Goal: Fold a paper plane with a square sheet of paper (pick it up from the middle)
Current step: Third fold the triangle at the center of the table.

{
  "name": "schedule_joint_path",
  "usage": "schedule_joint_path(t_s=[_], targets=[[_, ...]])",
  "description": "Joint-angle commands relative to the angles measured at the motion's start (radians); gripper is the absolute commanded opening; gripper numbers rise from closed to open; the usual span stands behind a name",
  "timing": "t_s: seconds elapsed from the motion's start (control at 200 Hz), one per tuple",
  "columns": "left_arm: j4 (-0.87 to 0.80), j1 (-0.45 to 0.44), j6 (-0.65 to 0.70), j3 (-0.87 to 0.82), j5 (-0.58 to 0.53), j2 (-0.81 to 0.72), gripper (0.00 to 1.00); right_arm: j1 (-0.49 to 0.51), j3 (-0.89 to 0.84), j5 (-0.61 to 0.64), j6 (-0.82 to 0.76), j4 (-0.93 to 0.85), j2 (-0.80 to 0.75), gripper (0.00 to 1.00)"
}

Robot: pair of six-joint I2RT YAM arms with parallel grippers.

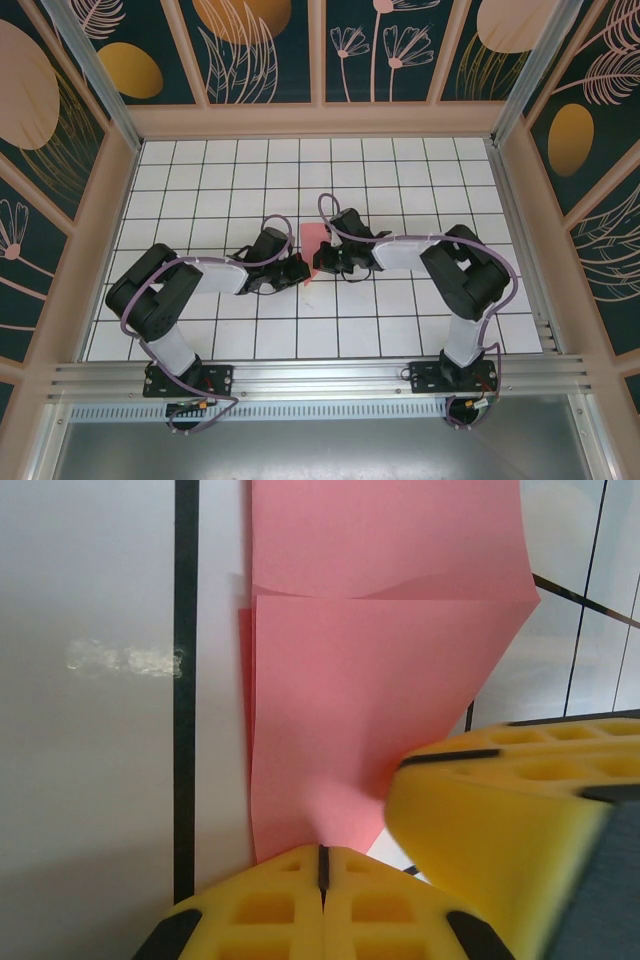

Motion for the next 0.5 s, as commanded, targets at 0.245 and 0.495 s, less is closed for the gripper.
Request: schedule_joint_path(t_s=[0.245, 0.495], targets=[[0.019, -0.012, -0.037, -0.042, 0.052, -0.052, 0.13, 0.001, -0.008, 0.002, -0.005, -0.026, 0.047, 0.04], [0.02, -0.021, -0.036, -0.05, 0.062, -0.004, 0.08, 0.001, -0.002, -0.029, -0.025, -0.005, 0.019, 0.04]])
